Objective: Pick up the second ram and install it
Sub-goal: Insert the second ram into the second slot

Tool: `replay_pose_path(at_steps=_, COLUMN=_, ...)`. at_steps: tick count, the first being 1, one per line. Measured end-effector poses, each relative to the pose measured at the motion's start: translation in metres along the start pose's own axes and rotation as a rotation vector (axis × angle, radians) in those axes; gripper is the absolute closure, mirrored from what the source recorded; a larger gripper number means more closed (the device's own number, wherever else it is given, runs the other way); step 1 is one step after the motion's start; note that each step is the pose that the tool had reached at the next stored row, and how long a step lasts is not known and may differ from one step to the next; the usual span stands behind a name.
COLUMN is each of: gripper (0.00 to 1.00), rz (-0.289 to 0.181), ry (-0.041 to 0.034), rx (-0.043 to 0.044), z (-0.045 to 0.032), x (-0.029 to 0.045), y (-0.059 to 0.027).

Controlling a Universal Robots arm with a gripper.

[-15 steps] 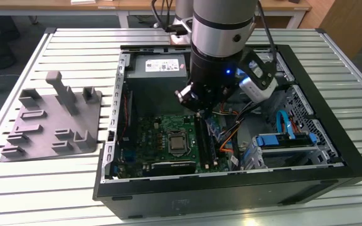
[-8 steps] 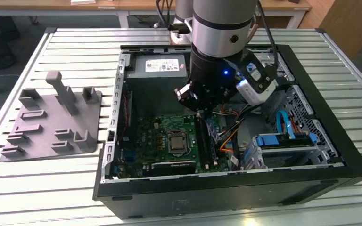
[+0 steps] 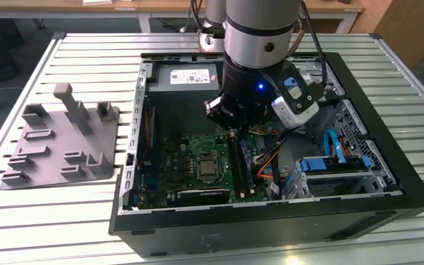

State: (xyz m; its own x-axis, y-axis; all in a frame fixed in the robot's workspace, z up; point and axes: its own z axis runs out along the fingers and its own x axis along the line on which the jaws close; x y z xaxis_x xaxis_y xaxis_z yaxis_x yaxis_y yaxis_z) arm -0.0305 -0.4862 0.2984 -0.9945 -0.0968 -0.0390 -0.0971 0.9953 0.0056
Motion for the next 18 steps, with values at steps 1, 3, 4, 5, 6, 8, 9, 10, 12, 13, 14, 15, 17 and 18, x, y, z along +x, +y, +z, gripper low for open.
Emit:
replay_pose_path(at_steps=1, gripper=0.86, rz=0.018, ry=-0.0001, rx=0.0007, z=0.0003, x=0.0000, y=0.0000)
replay_pose_path(at_steps=3, gripper=0.86, rz=0.054, ry=-0.0003, rx=0.0021, z=0.0009, x=0.0001, y=0.0000)
replay_pose_path(at_steps=4, gripper=0.86, rz=0.070, ry=-0.0003, rx=0.0026, z=0.0012, x=0.0001, y=0.0000)
replay_pose_path(at_steps=5, gripper=0.86, rz=0.084, ry=-0.0004, rx=0.0024, z=0.0014, x=0.0001, y=-0.0001)
replay_pose_path(at_steps=6, gripper=0.86, rz=0.094, ry=-0.0006, rx=0.0006, z=0.0014, x=0.0002, y=-0.0001)
replay_pose_path(at_steps=8, gripper=0.86, rz=0.104, ry=-0.0011, rx=-0.0072, z=0.0015, x=0.0004, y=0.0000)
replay_pose_path(at_steps=9, gripper=0.86, rz=0.108, ry=-0.0014, rx=-0.0137, z=0.0016, x=0.0004, y=0.0000)
replay_pose_path(at_steps=10, gripper=0.86, rz=0.112, ry=-0.0019, rx=-0.0215, z=0.0015, x=0.0004, y=0.0000)
replay_pose_path(at_steps=12, gripper=0.86, rz=0.120, ry=-0.0024, rx=-0.0306, z=0.0016, x=0.0004, y=0.0000)
replay_pose_path(at_steps=13, gripper=0.86, rz=0.125, ry=-0.0027, rx=-0.0325, z=0.0019, x=0.0004, y=0.0000)
replay_pose_path(at_steps=14, gripper=0.86, rz=0.132, ry=-0.0028, rx=-0.0328, z=0.0021, x=0.0004, y=0.0001)
replay_pose_path(at_steps=15, gripper=0.86, rz=0.138, ry=-0.0029, rx=-0.0325, z=0.0022, x=0.0003, y=0.0000)
replay_pose_path(at_steps=17, gripper=0.86, rz=0.141, ry=-0.0030, rx=-0.0324, z=0.0022, x=0.0004, y=0.0000)
replay_pose_path(at_steps=18, gripper=0.86, rz=0.141, ry=-0.0030, rx=-0.0324, z=0.0022, x=0.0004, y=0.0000)
